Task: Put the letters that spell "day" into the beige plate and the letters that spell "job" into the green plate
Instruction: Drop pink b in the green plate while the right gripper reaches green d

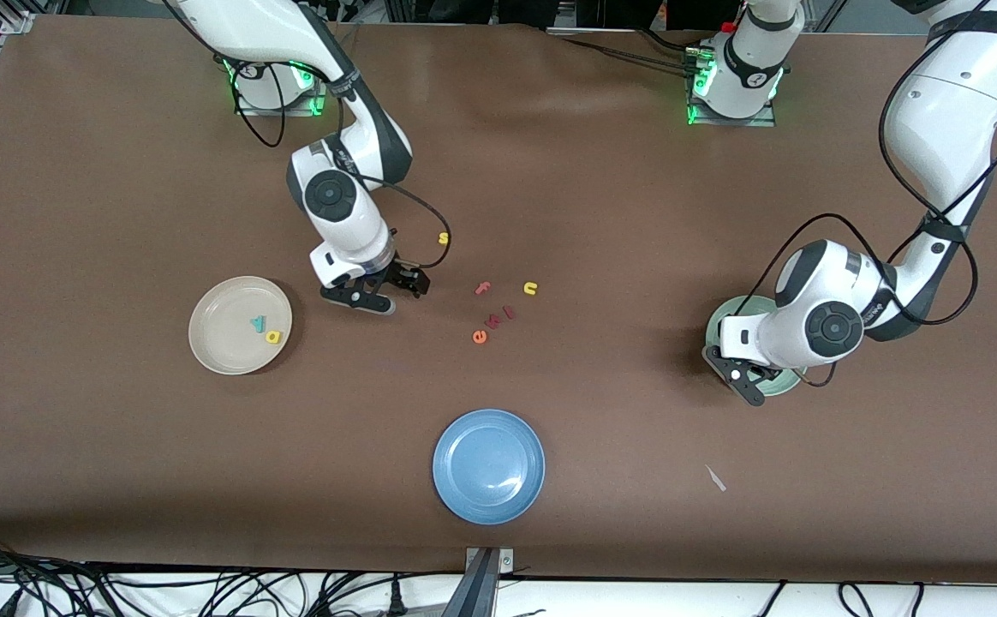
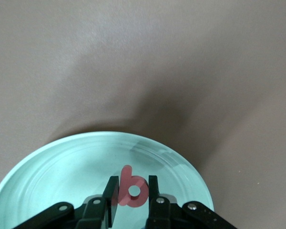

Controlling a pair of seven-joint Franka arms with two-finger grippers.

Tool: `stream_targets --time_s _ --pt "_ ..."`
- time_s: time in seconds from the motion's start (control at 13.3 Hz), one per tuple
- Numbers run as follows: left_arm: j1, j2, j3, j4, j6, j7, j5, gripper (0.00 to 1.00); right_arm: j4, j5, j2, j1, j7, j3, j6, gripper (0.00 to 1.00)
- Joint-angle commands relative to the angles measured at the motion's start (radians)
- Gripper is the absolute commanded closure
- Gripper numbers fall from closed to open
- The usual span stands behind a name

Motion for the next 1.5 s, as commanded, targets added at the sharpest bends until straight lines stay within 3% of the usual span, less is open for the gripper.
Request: stream_targets --time_s 0.0,0.67,0.75,0.82,0.9,1.12,1.42 --pt "0.015 -0.037 -0.004 -0.050 0.017 0.009 0.034 0.92 0.016 0.007 0.031 0.031 0.125 -0.005 0.022 0.00" --pt "0.032 -0.042 -0.006 -0.072 0.014 0.009 0.034 0.87 0.025 0.005 0.071 0.077 0.291 -0.006 0.021 0.01" --pt "0.032 -0.042 -0.006 -0.070 0.011 0.009 0.034 0.74 0.028 0.005 0.075 0.077 0.291 -0.008 0.022 0.01" --pt "0.032 -0.045 -0.006 -0.064 0.003 0.011 0.034 0.43 0.028 0.004 0.077 0.077 0.291 -0.008 0.022 0.02" --pt "0.032 -0.048 -0.007 -0.064 0.001 0.011 0.036 0.03 0.030 0.004 0.080 0.077 0.291 -0.008 0.022 0.05" --pt "0.032 -0.074 -0.009 -0.058 -0.020 0.008 0.019 0.00 0.036 -0.001 0.082 0.077 0.290 -0.011 0.022 0.20" --pt "0.036 -0.124 -0.041 -0.038 -0.057 -0.003 -0.036 0.00 0.036 -0.001 0.089 0.077 0.290 -0.011 0.022 0.31"
